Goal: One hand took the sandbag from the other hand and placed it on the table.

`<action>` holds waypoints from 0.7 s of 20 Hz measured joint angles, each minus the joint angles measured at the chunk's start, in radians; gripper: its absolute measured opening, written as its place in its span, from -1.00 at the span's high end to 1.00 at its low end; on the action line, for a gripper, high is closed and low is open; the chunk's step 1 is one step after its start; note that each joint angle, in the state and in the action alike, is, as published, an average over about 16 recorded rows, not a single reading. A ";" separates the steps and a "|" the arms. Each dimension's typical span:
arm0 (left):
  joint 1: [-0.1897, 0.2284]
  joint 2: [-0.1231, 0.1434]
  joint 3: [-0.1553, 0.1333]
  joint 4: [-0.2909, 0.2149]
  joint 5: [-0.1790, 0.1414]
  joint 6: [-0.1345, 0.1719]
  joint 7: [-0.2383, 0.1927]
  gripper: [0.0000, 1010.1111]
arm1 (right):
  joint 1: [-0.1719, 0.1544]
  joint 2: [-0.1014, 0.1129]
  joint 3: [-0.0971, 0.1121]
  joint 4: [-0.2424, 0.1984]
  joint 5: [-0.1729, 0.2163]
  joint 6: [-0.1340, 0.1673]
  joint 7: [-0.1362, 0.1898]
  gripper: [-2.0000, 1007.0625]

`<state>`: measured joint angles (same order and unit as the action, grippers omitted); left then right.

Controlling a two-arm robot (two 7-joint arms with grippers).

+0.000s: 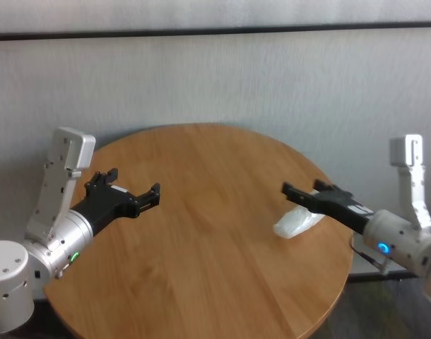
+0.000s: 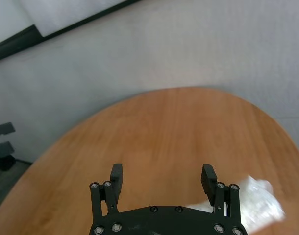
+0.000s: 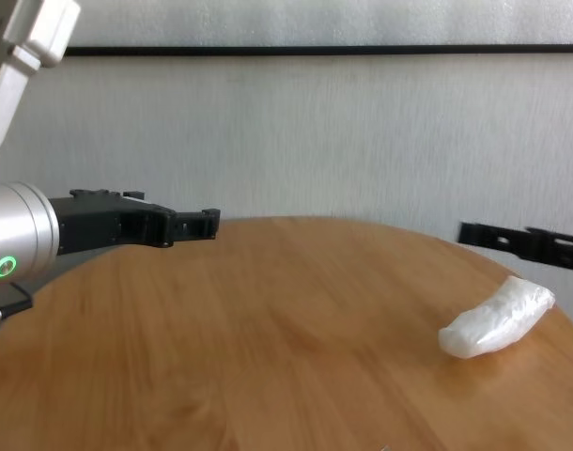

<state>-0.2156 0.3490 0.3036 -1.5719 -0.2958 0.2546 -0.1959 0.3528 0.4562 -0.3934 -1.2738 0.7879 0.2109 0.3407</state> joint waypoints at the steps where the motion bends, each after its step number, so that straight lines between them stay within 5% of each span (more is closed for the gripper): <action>1: 0.000 0.000 0.000 0.000 0.000 0.000 0.000 -0.98 | 0.006 -0.005 -0.005 0.000 -0.005 -0.001 0.007 -1.00; 14: 0.000 0.000 0.000 0.000 0.000 0.000 0.000 -0.98 | 0.068 -0.074 -0.095 -0.017 -0.041 0.025 0.082 -1.00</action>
<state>-0.2155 0.3491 0.3036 -1.5719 -0.2958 0.2546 -0.1959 0.4205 0.3822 -0.4882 -1.2905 0.7473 0.2364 0.4225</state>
